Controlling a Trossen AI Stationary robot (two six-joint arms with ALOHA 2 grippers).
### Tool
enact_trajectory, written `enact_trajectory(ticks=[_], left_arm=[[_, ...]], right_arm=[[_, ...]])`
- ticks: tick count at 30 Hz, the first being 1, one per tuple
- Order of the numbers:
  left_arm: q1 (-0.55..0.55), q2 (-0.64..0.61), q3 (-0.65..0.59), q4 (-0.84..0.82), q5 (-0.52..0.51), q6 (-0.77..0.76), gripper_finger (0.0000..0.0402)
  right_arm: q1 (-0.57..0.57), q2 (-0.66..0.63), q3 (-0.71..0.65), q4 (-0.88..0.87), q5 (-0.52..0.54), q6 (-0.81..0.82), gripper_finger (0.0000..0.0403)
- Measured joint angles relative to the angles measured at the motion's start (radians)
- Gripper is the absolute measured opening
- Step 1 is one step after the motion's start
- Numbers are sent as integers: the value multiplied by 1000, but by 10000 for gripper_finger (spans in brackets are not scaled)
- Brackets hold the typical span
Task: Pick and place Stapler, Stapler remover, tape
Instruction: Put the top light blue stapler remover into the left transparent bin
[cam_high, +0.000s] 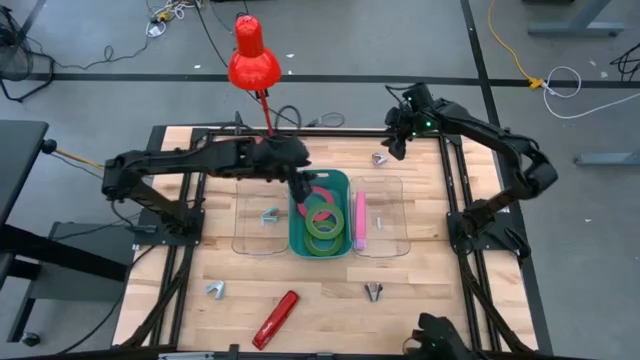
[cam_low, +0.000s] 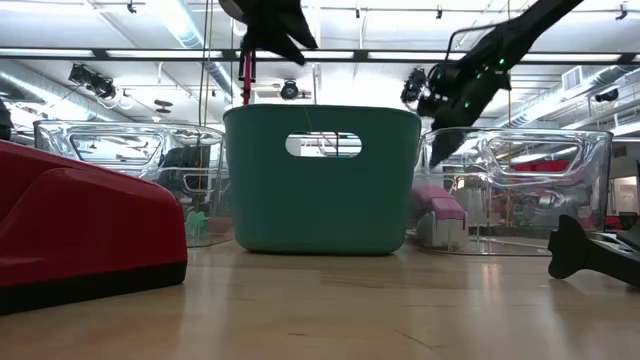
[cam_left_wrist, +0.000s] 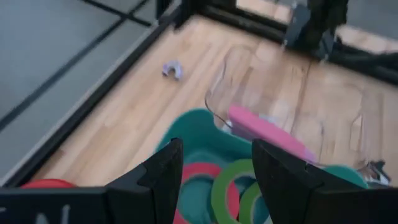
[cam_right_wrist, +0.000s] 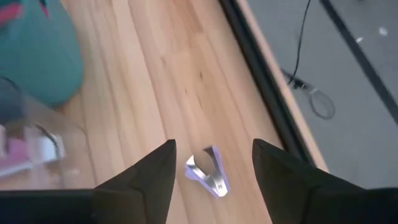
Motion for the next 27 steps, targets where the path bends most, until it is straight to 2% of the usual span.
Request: enact_trajectory(ticks=[12,27], left_arm=[[24,-170,-2,-26,-107,43,195],[43,-189,-3,-80,-137,34,195]], right_arm=[[-3,148,0,34,42,-89,196],[-6,278,0,81,76,-142,196]])
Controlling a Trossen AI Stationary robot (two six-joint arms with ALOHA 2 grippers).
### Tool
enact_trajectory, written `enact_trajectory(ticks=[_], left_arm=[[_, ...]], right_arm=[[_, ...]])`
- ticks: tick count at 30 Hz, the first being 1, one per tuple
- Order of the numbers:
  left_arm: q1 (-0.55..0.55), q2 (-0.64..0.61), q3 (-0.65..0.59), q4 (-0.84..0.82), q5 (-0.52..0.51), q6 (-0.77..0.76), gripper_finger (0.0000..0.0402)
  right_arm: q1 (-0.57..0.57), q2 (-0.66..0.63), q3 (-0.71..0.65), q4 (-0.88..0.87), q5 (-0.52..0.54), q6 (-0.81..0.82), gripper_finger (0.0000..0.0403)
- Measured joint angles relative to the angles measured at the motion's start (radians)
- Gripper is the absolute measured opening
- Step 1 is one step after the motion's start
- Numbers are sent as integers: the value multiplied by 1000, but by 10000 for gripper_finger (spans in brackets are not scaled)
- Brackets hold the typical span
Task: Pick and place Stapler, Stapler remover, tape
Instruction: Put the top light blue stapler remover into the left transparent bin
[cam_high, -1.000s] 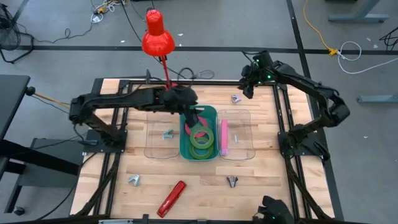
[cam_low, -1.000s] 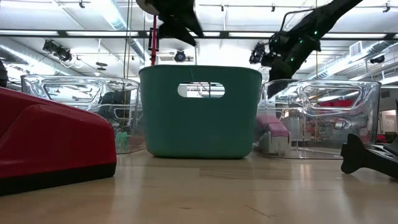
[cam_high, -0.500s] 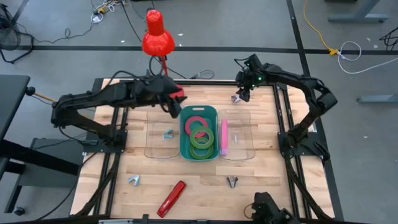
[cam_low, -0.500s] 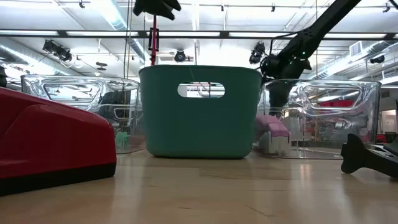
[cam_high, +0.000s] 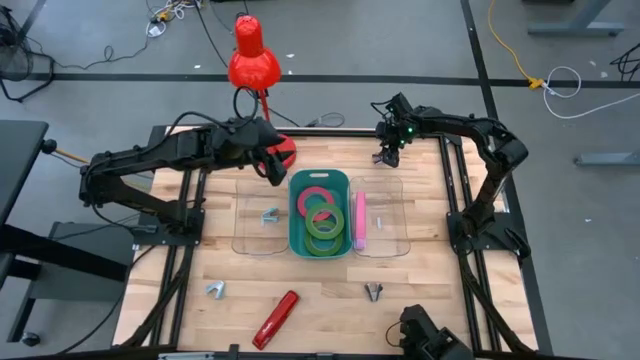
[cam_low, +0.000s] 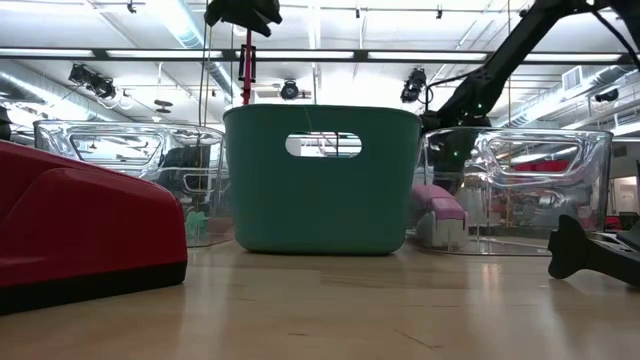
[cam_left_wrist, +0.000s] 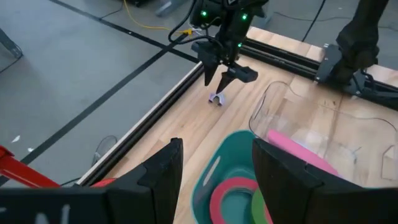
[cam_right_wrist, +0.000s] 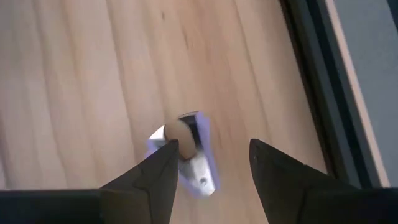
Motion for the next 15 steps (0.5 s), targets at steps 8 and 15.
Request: enact_trajectory(ticks=[8,15], left_arm=[[0,0,0,-3,-2,-6,195],[0,0,0,-4,-3,-26,195]], right_arm=[[0,4,0,46,-9,-7,196],[10,21,0,49,2,-14,196]])
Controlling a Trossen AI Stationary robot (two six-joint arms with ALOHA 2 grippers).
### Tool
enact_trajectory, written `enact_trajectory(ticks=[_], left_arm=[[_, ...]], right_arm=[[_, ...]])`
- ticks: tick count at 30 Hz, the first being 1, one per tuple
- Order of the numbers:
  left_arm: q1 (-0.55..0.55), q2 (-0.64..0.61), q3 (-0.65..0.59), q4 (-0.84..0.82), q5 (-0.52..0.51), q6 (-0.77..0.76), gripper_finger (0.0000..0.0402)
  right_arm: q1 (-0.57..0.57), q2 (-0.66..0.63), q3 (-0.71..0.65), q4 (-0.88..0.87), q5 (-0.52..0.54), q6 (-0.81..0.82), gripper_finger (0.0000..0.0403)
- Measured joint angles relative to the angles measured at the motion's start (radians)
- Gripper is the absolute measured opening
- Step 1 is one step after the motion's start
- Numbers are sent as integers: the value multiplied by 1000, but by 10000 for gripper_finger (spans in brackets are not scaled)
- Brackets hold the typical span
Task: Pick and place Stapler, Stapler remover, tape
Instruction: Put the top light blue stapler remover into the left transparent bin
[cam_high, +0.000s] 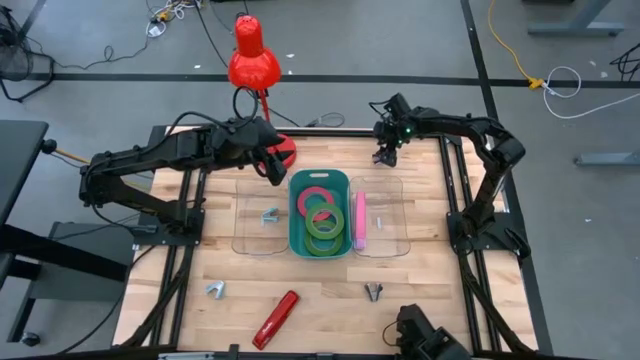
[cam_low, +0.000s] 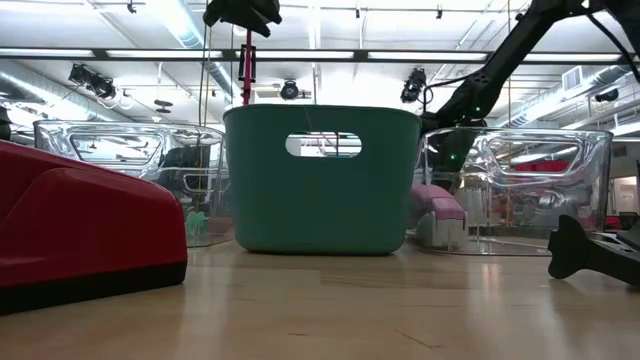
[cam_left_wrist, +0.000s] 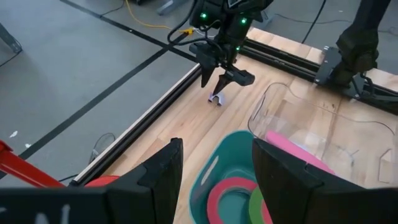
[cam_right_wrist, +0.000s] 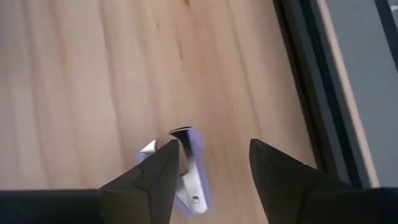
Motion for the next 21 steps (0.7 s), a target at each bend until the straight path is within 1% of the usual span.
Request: enact_trajectory(ticks=[10,16,21], left_arm=[[0,0,0,-1,0,0,195],[0,0,0,-1,0,-1,195],[0,1,1,-1,2,0,195]], right_arm=[[4,13,0,-4,18,40,191],[25,33,0,-1,25,49,161],[27,33,0,1,25,54,126]])
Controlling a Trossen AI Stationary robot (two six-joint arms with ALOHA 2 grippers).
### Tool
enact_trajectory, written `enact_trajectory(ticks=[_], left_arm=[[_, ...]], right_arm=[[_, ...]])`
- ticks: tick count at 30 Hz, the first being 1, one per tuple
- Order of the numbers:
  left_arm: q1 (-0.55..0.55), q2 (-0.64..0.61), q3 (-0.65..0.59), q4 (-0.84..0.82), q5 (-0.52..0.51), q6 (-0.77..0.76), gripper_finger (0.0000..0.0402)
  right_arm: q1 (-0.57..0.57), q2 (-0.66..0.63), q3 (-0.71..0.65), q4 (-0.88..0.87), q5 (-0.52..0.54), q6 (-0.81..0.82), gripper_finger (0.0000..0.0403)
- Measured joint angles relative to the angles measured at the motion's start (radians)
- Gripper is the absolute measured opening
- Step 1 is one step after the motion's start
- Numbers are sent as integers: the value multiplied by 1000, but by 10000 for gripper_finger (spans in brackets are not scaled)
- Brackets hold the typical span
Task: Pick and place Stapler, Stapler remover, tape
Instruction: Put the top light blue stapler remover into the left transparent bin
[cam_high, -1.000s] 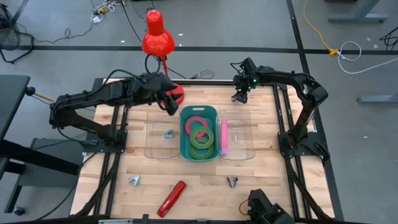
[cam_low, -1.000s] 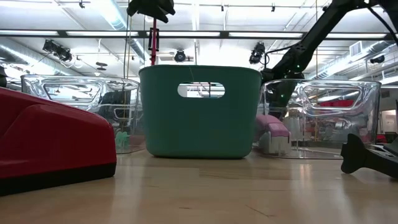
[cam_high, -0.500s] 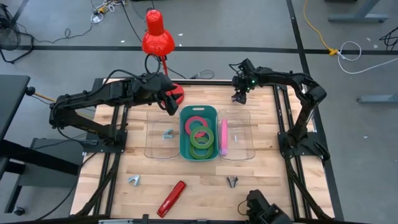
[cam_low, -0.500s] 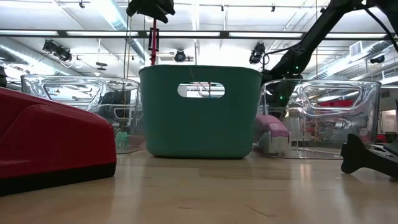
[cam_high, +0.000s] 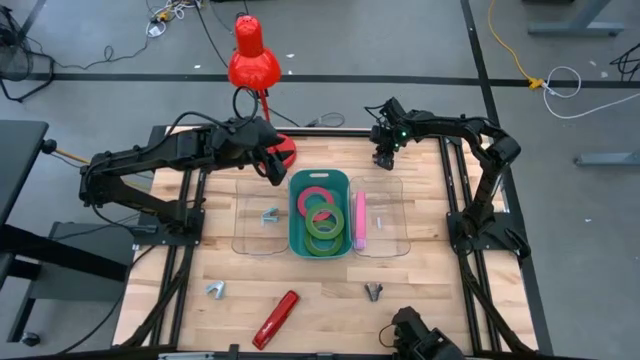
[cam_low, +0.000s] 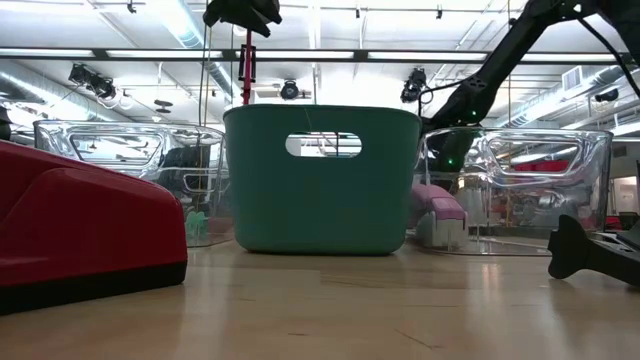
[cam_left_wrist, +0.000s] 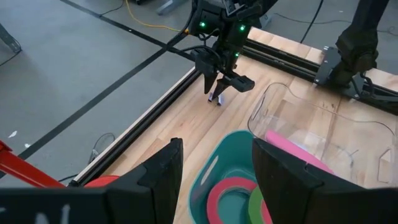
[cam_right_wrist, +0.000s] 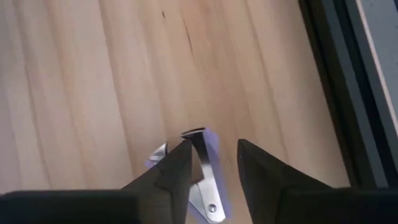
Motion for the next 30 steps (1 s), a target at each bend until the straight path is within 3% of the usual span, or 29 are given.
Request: enact_trajectory(ticks=[18,30], left_arm=[[0,0,0,-22,1,0,195],[0,0,0,-22,1,0,195]], right_arm=[[-1,0,0,1,-1,9,8],[-1,-22,0,0,0,36,1]])
